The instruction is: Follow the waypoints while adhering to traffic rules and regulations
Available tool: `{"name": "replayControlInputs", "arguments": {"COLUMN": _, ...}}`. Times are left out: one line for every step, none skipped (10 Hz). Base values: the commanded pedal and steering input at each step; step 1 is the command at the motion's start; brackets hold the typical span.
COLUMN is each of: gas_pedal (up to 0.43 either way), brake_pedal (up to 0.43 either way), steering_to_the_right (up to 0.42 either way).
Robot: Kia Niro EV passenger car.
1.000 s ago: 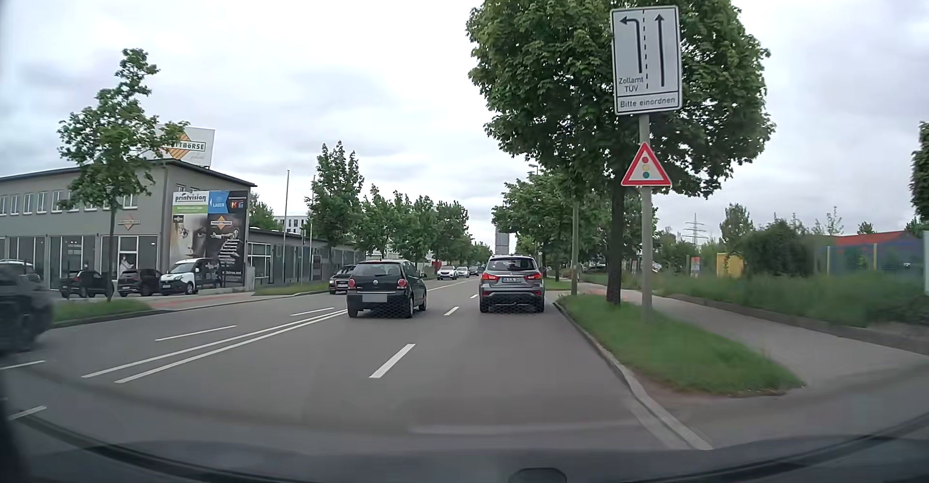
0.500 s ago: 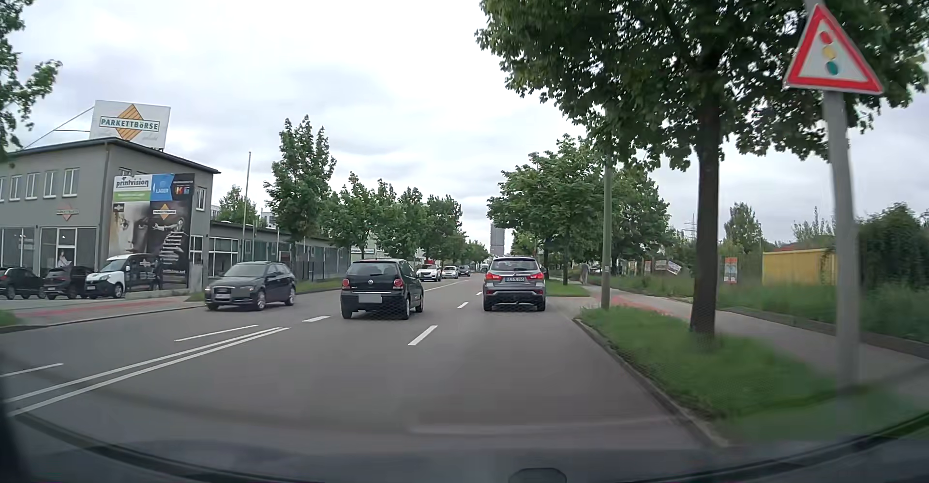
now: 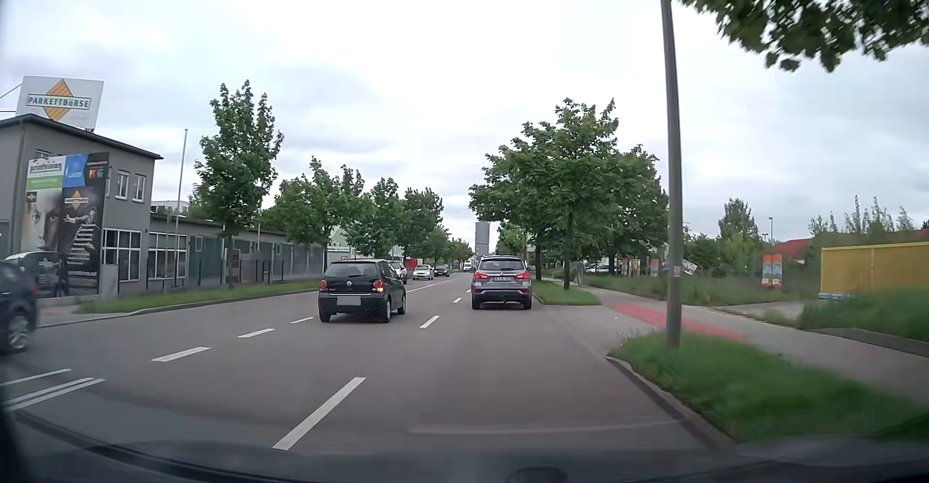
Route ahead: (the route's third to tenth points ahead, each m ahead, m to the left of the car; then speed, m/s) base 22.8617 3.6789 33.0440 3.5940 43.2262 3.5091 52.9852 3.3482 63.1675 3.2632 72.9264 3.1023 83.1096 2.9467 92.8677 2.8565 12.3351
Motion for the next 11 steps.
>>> {"name": "replayControlInputs", "arguments": {"gas_pedal": 0.157, "brake_pedal": 0.0, "steering_to_the_right": 0.013}}
{"name": "replayControlInputs", "arguments": {"gas_pedal": 0.157, "brake_pedal": 0.0, "steering_to_the_right": 0.011}}
{"name": "replayControlInputs", "arguments": {"gas_pedal": 0.157, "brake_pedal": 0.0, "steering_to_the_right": 0.011}}
{"name": "replayControlInputs", "arguments": {"gas_pedal": 0.157, "brake_pedal": 0.0, "steering_to_the_right": 0.01}}
{"name": "replayControlInputs", "arguments": {"gas_pedal": 0.169, "brake_pedal": 0.0, "steering_to_the_right": 0.008}}
{"name": "replayControlInputs", "arguments": {"gas_pedal": 0.169, "brake_pedal": 0.0, "steering_to_the_right": 0.006}}
{"name": "replayControlInputs", "arguments": {"gas_pedal": 0.118, "brake_pedal": 0.0, "steering_to_the_right": 0.004}}
{"name": "replayControlInputs", "arguments": {"gas_pedal": 0.079, "brake_pedal": 0.0, "steering_to_the_right": 0.002}}
{"name": "replayControlInputs", "arguments": {"gas_pedal": 0.047, "brake_pedal": 0.0, "steering_to_the_right": 0.001}}
{"name": "replayControlInputs", "arguments": {"gas_pedal": 0.047, "brake_pedal": 0.0, "steering_to_the_right": 0.0}}
{"name": "replayControlInputs", "arguments": {"gas_pedal": 0.059, "brake_pedal": 0.0, "steering_to_the_right": 0.0}}
